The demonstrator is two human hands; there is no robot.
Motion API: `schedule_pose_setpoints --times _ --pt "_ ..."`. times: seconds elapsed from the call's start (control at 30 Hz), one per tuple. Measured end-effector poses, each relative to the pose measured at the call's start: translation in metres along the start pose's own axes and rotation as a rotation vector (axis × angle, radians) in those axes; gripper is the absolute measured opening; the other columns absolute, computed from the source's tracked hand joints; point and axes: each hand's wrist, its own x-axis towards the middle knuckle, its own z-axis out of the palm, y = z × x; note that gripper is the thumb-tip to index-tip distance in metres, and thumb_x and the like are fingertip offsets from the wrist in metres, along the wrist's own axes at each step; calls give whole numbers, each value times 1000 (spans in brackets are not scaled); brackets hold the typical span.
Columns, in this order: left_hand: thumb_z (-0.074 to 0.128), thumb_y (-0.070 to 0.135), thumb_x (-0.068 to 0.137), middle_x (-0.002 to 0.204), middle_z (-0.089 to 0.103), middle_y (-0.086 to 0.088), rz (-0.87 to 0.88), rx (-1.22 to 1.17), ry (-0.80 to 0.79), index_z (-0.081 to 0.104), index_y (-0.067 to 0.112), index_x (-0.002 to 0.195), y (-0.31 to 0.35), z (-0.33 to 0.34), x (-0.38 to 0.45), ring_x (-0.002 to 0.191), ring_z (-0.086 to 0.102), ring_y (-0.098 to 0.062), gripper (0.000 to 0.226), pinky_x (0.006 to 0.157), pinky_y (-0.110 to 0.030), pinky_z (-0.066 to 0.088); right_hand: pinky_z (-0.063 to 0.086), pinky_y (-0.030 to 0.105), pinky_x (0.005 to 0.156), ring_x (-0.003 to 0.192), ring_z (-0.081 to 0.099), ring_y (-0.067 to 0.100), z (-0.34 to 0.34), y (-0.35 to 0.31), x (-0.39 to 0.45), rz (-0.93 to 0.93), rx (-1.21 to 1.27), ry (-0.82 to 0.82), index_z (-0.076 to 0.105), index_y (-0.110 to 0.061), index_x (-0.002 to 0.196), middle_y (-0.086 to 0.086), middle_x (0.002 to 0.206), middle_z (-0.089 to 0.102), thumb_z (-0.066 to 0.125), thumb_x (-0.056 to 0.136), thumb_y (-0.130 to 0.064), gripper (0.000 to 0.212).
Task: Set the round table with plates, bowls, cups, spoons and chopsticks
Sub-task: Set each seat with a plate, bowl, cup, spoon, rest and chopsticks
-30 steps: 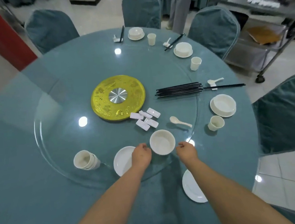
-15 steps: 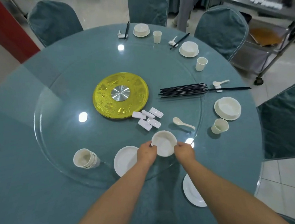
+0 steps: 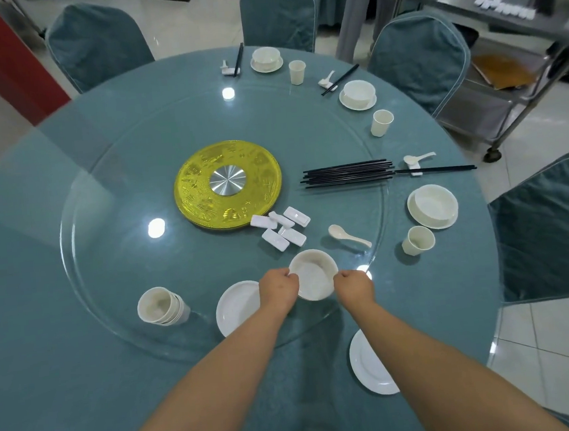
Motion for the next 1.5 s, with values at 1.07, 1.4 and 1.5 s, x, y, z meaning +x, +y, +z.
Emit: schedule_pose_setpoints --times 1.07,1.4,1.5 --pt "51 11 82 93 65 -1 -139 -377 51 59 21 89 9 -4 -5 95 65 -29 15 85 -42 56 37 26 59 73 46 26 -6 -4 3 74 229 75 55 -11 76 2 69 50 46 89 -12 16" --pt "58 10 84 93 67 -5 -90 -452 -42 60 15 87 11 18 -34 75 66 -21 6 83 -43 59 43 26 64 67 54 21 -34 40 -14 26 433 124 67 -17 77 1 74 65 55 84 -16 14" --pt "59 12 83 90 67 -6 -71 -429 -78 60 12 85 14 36 -46 67 64 -19 2 78 -40 60 43 30 64 65 50 22 -43 64 -21 76 475 148 61 -16 67 4 70 61 54 83 -14 17"
